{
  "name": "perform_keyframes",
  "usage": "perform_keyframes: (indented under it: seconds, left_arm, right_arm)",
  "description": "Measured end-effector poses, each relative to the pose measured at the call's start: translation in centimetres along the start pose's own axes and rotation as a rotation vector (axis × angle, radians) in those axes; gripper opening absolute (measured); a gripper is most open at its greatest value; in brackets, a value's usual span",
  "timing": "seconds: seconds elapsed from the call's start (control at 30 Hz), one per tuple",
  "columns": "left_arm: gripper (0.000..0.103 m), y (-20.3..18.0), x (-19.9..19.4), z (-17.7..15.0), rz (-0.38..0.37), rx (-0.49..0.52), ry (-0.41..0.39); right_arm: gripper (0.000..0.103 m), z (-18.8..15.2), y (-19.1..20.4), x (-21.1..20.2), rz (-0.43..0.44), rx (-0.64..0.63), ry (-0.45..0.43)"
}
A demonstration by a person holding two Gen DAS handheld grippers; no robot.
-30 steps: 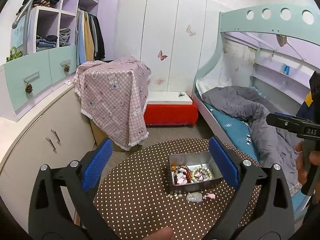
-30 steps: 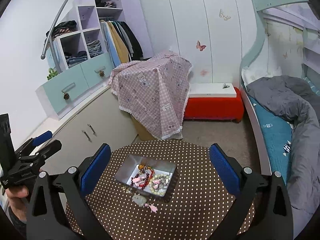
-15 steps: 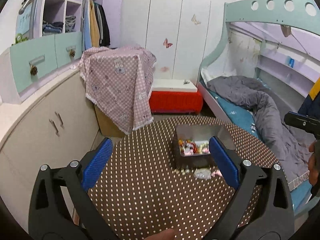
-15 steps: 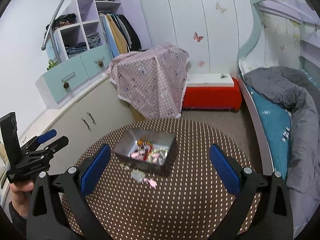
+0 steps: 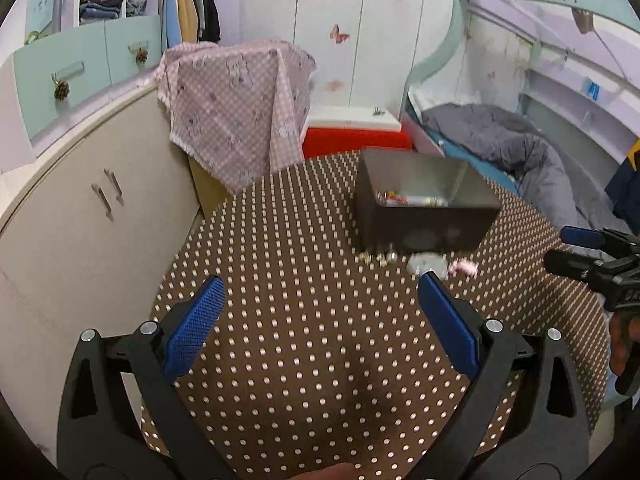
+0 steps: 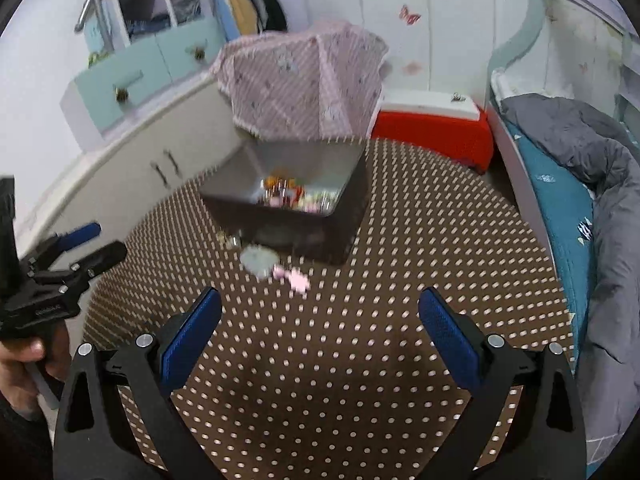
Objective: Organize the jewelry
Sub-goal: 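Grasp the pink bunny charm with the right gripper while the left gripper grasps the small gold charm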
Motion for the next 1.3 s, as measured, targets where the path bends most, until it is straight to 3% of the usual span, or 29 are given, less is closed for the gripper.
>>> perform_keyframes:
  seconds: [0.4, 0.5, 0.57, 0.63, 0.77, 1.0, 1.3]
  left_arm:
    - [0.095, -0.6, 6.4, 0.3, -0.006, 0.084, 0.096]
    - [0.095, -0.9, 7.7, 0.4, -0.017, 0.104, 0.119]
    - [0.095, -1.0, 8.5, 0.5, -0.023, 0.12, 0.137]
    - [0.095, -1.1, 9.3, 0.5, -0.028, 0.132, 0.149]
    - [0.082, -1.3, 10.5, 0.4, -0.06, 0.139, 0.179]
    - [0.064, -1.6, 11.0, 1.3, -0.109, 0.14, 0.162]
    - [0.04, -2.7, 10.9, 1.5, -0.158, 0.168, 0.139]
  right_arm:
    - [0.091, -1.9, 0.6, 4.0, -0.012, -0.045, 0.06]
    - [0.081, -2.1, 0.5, 4.6, -0.009, -0.044, 0.073]
    - [0.063, -2.1, 0.5, 5.1, -0.009, -0.042, 0.084]
    - [0.059, -2.0, 0.5, 5.7, -0.007, -0.045, 0.097]
    - [0.054, -1.9, 0.9, 6.3, 0.003, -0.057, 0.106]
    - [0.047, -1.6, 1.4, 7.0, 0.011, -0.071, 0.102]
    - [0.046, -1.5, 2.0, 7.5, 0.012, -0.086, 0.094]
Point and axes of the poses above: each gripper's, at about its wrist camera, not at the fingertips, and x roughly the way its jaws point, y to its left, z to its top, the point moved 8 cm from there along x, roughly the way its jaws point, and after that the axes turned 15 degrees about x, right-handed, at the moved point
